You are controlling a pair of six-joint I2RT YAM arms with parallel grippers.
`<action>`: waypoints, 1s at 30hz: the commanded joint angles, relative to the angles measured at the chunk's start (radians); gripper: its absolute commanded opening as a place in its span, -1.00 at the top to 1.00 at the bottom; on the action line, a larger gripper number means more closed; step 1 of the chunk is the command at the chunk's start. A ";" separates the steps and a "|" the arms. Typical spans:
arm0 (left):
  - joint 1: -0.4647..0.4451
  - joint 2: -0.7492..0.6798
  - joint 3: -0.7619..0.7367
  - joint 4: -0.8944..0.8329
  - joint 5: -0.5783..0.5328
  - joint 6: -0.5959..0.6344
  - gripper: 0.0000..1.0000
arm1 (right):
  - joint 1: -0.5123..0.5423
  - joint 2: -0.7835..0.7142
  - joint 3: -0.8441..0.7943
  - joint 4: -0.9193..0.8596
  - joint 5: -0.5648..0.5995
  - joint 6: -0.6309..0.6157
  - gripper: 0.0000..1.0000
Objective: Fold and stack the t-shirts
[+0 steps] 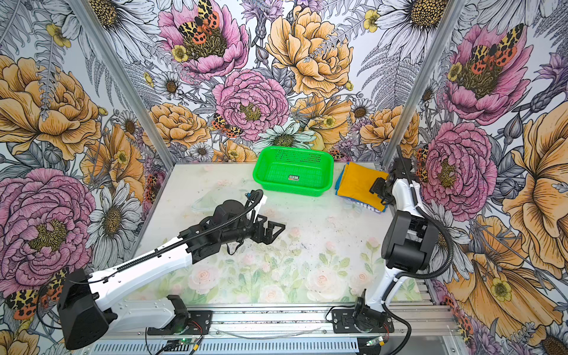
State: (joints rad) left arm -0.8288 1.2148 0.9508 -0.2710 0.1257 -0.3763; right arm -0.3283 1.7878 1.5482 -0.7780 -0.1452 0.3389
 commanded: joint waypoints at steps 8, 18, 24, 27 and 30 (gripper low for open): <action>0.208 -0.086 0.050 -0.150 -0.237 0.078 -0.98 | 0.234 -0.177 -0.068 0.009 0.200 -0.150 -0.99; 0.600 -0.052 -0.060 -0.067 -0.615 0.141 -0.97 | 0.351 -0.287 -0.278 0.194 0.261 -0.159 -0.99; 0.742 -0.042 -0.211 0.222 -0.593 0.164 -0.98 | 0.406 -0.388 -0.515 0.437 0.300 -0.229 -0.99; 0.740 -0.022 -0.313 0.402 -0.654 0.242 -0.98 | 0.409 -0.419 -0.601 0.524 0.285 -0.194 -0.99; 0.740 0.013 -0.377 0.483 -0.708 0.295 -0.98 | 0.415 -0.442 -0.678 0.585 0.286 -0.179 -0.99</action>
State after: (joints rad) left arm -0.0875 1.2049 0.6132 0.0261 -0.4976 -0.1669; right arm 0.0803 1.3834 0.9176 -0.3237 0.1211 0.1413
